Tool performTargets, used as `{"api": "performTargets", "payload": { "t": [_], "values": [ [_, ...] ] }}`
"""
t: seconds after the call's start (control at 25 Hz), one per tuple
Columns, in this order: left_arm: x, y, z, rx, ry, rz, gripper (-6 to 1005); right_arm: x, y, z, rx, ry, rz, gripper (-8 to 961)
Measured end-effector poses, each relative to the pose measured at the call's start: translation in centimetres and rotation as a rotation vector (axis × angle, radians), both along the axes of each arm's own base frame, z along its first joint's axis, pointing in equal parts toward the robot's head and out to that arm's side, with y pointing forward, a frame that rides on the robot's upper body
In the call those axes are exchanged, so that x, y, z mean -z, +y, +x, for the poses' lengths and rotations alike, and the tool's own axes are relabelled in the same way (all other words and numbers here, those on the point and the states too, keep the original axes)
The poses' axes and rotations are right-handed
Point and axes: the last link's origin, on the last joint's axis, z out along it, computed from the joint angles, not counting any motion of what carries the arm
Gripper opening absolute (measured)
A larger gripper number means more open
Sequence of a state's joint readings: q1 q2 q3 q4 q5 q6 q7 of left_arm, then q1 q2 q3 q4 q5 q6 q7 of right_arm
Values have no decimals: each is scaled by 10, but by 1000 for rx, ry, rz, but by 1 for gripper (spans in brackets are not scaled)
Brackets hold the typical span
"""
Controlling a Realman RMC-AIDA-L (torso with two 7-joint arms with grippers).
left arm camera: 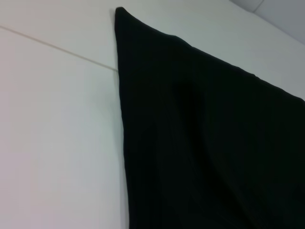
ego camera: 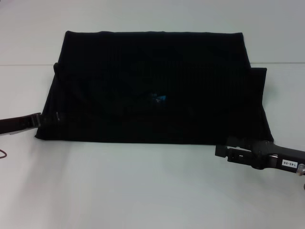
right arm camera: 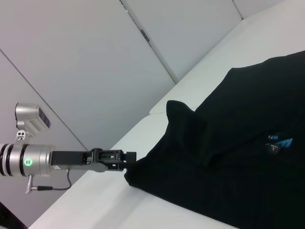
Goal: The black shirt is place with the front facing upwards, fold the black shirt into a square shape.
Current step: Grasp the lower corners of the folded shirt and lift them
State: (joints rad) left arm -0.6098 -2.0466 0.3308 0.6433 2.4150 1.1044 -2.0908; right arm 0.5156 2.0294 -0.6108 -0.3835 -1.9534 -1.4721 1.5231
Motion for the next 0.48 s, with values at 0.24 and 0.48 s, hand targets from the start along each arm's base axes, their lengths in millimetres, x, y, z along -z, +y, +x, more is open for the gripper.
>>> {"api": "performTargets", "payload": {
  "t": [0.24, 0.48],
  "values": [
    [8, -1, 3, 14, 12, -29, 862, 1, 2, -3, -5, 5, 1, 878],
    [8, 1, 6, 36, 37, -37, 861, 1, 2, -3, -4, 6, -2, 877]
  ]
}}
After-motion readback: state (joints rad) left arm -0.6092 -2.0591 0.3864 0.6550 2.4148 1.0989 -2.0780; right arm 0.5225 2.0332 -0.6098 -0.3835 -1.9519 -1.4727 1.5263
